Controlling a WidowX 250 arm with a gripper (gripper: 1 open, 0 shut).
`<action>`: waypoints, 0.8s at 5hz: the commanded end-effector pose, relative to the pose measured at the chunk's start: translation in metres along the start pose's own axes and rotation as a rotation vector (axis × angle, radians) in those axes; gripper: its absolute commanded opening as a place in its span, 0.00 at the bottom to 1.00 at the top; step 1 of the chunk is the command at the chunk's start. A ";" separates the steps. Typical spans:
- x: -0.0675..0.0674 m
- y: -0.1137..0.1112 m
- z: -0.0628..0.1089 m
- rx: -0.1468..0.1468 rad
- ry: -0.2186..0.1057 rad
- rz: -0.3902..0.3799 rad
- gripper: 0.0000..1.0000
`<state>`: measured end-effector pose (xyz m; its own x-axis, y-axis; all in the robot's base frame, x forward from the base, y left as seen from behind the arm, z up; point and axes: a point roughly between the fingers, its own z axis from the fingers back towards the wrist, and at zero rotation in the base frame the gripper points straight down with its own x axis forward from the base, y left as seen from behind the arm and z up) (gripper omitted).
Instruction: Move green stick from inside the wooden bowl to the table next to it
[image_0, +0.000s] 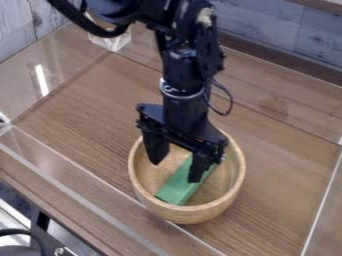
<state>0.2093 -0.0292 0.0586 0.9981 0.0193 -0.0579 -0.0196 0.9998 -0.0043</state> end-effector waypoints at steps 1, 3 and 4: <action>0.005 -0.003 0.008 -0.008 -0.052 0.008 1.00; 0.008 -0.001 0.008 -0.014 -0.068 0.028 1.00; 0.009 0.000 0.009 -0.014 -0.069 0.031 1.00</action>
<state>0.2124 -0.0301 0.0575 0.9983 0.0467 -0.0345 -0.0471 0.9988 -0.0105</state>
